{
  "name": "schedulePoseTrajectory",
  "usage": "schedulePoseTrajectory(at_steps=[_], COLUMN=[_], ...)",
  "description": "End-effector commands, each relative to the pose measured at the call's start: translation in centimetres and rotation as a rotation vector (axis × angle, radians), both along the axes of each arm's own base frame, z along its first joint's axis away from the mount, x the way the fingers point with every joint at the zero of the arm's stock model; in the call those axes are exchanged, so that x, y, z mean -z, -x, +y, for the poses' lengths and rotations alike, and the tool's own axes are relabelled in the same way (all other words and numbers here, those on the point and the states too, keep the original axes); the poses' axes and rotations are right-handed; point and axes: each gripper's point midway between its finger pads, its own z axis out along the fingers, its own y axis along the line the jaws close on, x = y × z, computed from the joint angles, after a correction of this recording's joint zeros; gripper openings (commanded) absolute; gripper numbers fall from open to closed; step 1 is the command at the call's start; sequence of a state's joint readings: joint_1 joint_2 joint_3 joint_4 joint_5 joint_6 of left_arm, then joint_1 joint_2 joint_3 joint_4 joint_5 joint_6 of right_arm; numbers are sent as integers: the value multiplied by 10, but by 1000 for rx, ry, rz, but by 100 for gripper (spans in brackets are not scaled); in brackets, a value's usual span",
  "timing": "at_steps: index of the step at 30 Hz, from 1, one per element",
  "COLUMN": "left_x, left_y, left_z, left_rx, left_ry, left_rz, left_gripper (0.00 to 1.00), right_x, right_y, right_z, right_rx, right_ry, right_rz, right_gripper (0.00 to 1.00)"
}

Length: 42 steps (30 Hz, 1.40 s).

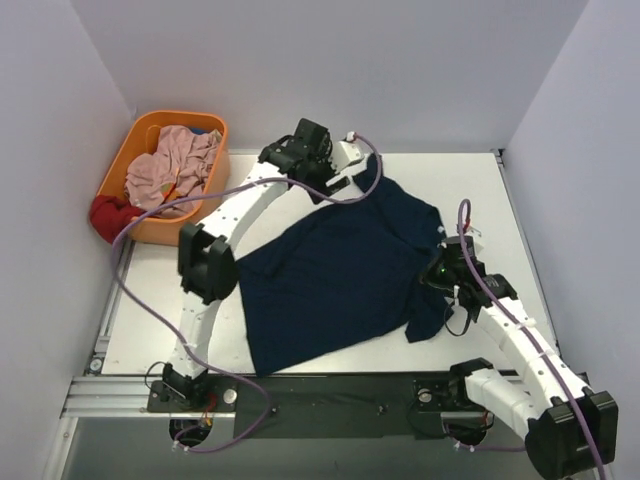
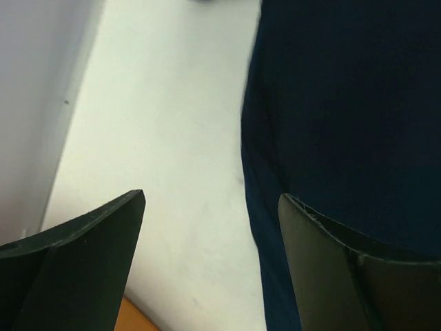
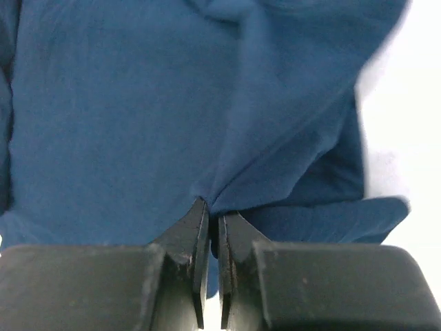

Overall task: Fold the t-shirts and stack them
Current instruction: Flatten out the tshirt

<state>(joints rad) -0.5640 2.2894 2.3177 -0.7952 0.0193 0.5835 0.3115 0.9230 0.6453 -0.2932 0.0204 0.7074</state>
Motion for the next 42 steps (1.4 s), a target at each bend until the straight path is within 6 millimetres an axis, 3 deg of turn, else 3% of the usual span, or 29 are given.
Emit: schedulePoseTrajectory(at_steps=[1,2,3,4,5,6,7,8,9,10,11,13,18,22,25,29,31,32,33,35,39,41,42], left_x=[-115,-100,-86,-72,-51,-36,-13,-14,17,24,44,72,105,132,140,156,162,163,164,167,162,150,145], left_y=[123,146,178,204,247,267,310,330,365,382,394,396,408,410,406,407,405,402,401,393,333,295,283], left_z=[13,16,32,37,45,59,68,78,85,89,100,108,100,83,59,47,50,51,55,65,96,110,115], left_rx=[218,268,307,346,424,436,492,506,547,575,562,520,576,641,658,680,668,660,656,643,466,366,346], left_ry=[142,108,64,18,-41,-106,-161,-178,-235,-231,-251,-298,-368,-401,-352,-332,-338,-340,-346,-373,-396,-382,-389], left_rz=[-9,37,74,121,166,204,249,233,307,346,426,452,419,321,266,278,280,276,280,269,189,143,122], left_gripper=[89,87,84,73,69,64,61,61,62,64,65,70,77,79,79,77,60,41,32,0,0,0,0], right_x=[12,16,19,22,23,26,24,24,23,21,20,18,15,17,19,25,27,26,26,24,33,40,41], right_y=[-5,-5,-5,-7,-9,-12,-16,-21,-25,-31,-34,-41,-46,-42,-40,-38,-34,-33,-32,-30,-25,-23,-24], right_z=[-3,-2,-3,-6,-7,-11,-13,-17,-18,-21,-24,-26,-28,-31,-33,-35,-37,-38,-42,-46,-41,-14,15], right_rx=[20,5,4,5,6,14,22,32,30,37,38,39,42,50,59,58,55,47,53,48,-3,-122,-235], right_ry=[-100,-102,-102,-103,-105,-113,-119,-136,-137,-138,-130,-129,-126,-114,-115,-105,-87,-74,-57,-28,6,47,70], right_rz=[29,48,58,74,79,93,86,93,89,93,95,94,90,87,92,113,135,135,141,142,215,246,254], right_gripper=[0,0,0,0,0,0,0,0,0,0,0,0,0,0,0,0,0,0,0,0,10,22,33])
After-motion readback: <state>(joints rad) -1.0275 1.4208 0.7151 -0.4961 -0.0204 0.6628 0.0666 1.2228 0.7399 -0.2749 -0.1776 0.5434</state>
